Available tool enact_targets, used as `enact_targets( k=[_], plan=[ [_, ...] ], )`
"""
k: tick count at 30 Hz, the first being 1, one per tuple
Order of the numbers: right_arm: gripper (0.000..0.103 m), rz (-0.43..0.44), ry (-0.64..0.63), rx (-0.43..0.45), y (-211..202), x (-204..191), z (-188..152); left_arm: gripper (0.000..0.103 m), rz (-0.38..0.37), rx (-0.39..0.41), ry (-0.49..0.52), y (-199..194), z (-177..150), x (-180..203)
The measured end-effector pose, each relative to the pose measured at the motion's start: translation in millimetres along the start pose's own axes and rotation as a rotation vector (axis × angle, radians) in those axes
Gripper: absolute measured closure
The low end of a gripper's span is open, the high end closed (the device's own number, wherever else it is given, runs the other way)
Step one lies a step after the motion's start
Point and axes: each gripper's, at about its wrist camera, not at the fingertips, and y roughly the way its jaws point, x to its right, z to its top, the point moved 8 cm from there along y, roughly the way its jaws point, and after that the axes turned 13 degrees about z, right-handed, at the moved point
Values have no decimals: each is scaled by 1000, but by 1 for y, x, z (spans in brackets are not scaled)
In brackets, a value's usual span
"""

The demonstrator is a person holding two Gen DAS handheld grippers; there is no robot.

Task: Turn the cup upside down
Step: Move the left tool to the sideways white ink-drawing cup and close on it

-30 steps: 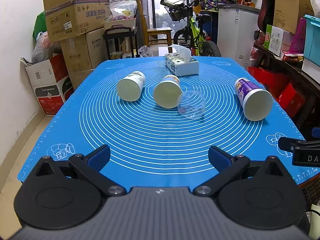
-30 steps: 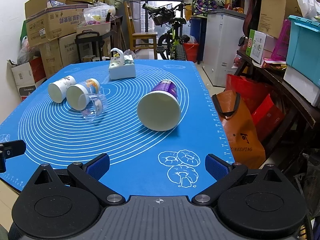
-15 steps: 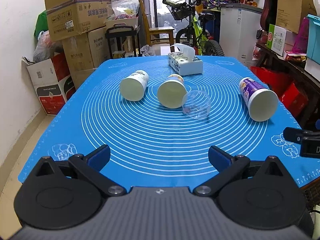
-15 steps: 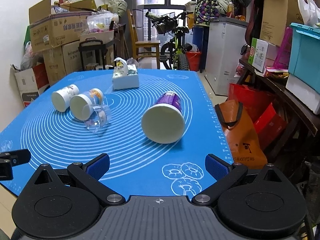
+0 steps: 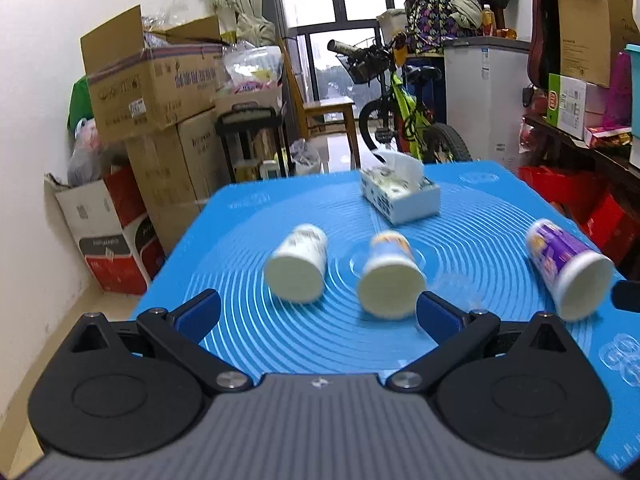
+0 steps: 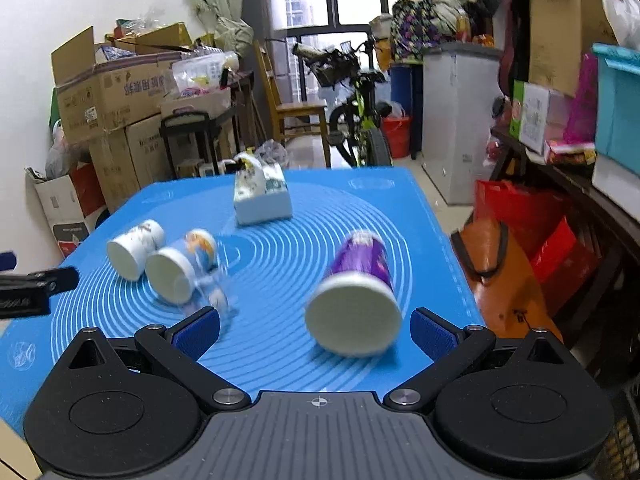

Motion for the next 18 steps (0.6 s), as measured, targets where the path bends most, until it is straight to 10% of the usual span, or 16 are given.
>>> enact_targets(
  k=[18],
  plan=[
    [3, 87, -28, -85, 91, -21, 26, 1, 85, -103, 15, 149, 15, -7]
  ],
)
